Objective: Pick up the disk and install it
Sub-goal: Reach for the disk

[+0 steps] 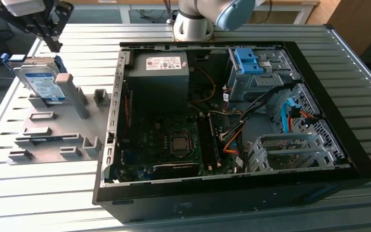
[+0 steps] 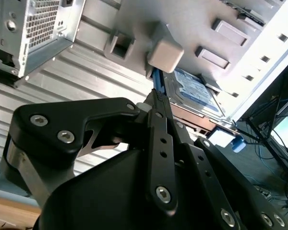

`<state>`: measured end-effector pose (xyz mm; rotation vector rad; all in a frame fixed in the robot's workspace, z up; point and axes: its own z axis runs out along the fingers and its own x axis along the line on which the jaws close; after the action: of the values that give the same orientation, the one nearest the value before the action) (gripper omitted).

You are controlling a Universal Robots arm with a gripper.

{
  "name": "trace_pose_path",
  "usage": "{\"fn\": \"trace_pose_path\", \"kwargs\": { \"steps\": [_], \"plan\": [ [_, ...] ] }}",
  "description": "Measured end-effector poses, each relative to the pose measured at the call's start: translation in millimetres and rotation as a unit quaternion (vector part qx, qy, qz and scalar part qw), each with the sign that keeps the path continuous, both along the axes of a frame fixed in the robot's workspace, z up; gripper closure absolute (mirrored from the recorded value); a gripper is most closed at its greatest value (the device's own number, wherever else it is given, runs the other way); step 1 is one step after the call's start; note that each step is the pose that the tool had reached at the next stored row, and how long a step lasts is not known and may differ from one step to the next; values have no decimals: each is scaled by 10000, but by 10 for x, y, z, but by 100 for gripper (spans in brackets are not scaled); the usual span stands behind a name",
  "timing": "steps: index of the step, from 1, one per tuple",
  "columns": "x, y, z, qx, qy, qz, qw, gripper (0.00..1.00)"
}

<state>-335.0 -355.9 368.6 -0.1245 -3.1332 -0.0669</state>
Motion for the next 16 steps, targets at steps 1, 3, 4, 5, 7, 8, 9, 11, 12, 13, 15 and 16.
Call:
{"fn": "trace_pose_path", "kwargs": {
  "steps": [1, 3, 4, 5, 7, 8, 9, 11, 12, 13, 15, 16],
  "plan": [
    [-35, 5, -2, 0, 0, 0, 10000, 89],
    [-106, 16, -7, 0, 1, 0, 10000, 89],
    [-141, 22, -11, 0, 0, 0, 10000, 89],
    [-176, 28, -14, 0, 0, 0, 10000, 89],
    [-246, 41, -21, 0, 0, -2, 10000, 89],
    [-281, 48, -25, 0, 0, -2, 10000, 89],
    [-318, 56, -30, 0, 1, -3, 10000, 89],
    [-387, 71, -39, 0, 0, -3, 10000, 89],
    [-423, 78, -44, 0, 0, -4, 10000, 89],
    [-461, 85, -48, 0, 0, -5, 10000, 89],
    [-534, 97, -55, 0, 1, -6, 10000, 89],
    [-569, 101, -58, 0, 0, -6, 10000, 89]
  ]
}}
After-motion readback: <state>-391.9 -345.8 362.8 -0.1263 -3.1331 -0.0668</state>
